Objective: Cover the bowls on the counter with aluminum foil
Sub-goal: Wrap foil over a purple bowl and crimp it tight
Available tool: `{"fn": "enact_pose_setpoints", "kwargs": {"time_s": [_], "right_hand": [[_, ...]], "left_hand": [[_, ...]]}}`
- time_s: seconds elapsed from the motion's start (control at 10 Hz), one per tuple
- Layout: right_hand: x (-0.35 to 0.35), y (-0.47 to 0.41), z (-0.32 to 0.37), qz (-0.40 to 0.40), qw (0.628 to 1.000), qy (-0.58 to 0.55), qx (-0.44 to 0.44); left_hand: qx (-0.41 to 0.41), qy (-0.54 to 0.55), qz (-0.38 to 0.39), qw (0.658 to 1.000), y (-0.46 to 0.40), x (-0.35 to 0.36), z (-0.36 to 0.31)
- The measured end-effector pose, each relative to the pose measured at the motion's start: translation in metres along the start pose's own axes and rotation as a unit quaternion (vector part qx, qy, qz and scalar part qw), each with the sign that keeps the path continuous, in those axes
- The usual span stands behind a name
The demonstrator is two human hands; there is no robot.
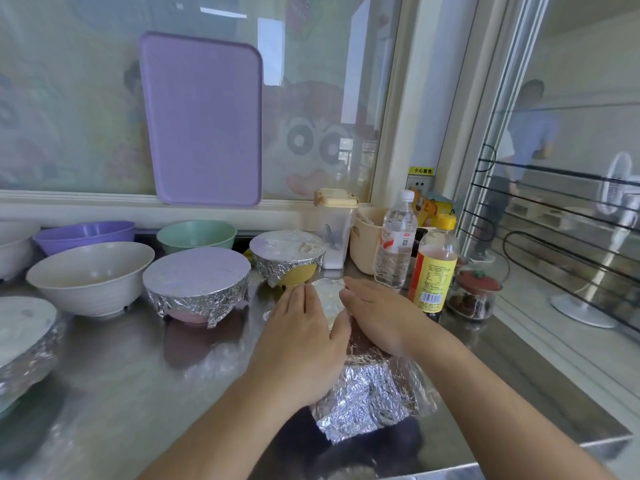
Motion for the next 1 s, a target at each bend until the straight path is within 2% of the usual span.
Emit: {"fn": "enact_pose_setpoints", "kwargs": {"time_s": [0.1, 0.3, 0.4, 0.5, 0.6, 0.7, 0.8, 1.0], "right_hand": [[0.000, 0.006, -0.003, -0.004, 0.999, 0.012, 0.040], [0.011, 0.021, -0.002, 0.008, 0.986, 0.140, 0.089], [0.004, 0.026, 0.002, -0.039, 0.973, 0.157, 0.165], [-0.007, 0.020, 0.012, -0.118, 0.976, 0.151, 0.101], [-0.004, 0.005, 0.009, -0.077, 0.995, 0.065, -0.004], [-0.002, 0.005, 0.005, -0.029, 0.999, 0.010, -0.016], [-0.002, 0.009, 0.006, -0.015, 0.999, 0.034, 0.007], [0.009, 0.021, 0.001, -0.045, 0.992, 0.094, 0.074]], "left_hand": [[0.030, 0.030, -0.004, 0.999, -0.002, -0.003, 0.003], [0.064, 0.015, 0.111, 0.992, 0.001, -0.023, 0.016], [0.073, 0.028, 0.052, 0.996, 0.003, -0.027, 0.020], [0.077, 0.046, -0.026, 0.996, 0.012, -0.021, 0.002], [0.053, 0.000, -0.053, 0.997, 0.022, -0.007, -0.021], [0.033, -0.042, -0.049, 0.997, 0.020, 0.000, -0.019], [0.040, -0.030, -0.024, 0.998, 0.014, -0.004, -0.009], [0.059, -0.010, 0.032, 0.998, 0.006, -0.009, 0.012]]}}
Point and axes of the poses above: each hand's wrist, its own y-axis away from the middle knuckle, its own x-axis out of the palm, z = x × y, the point moved 3 cm from there along -y, towards the middle knuckle, and after that the axes turned 11 degrees about z, right-handed, at the moved point
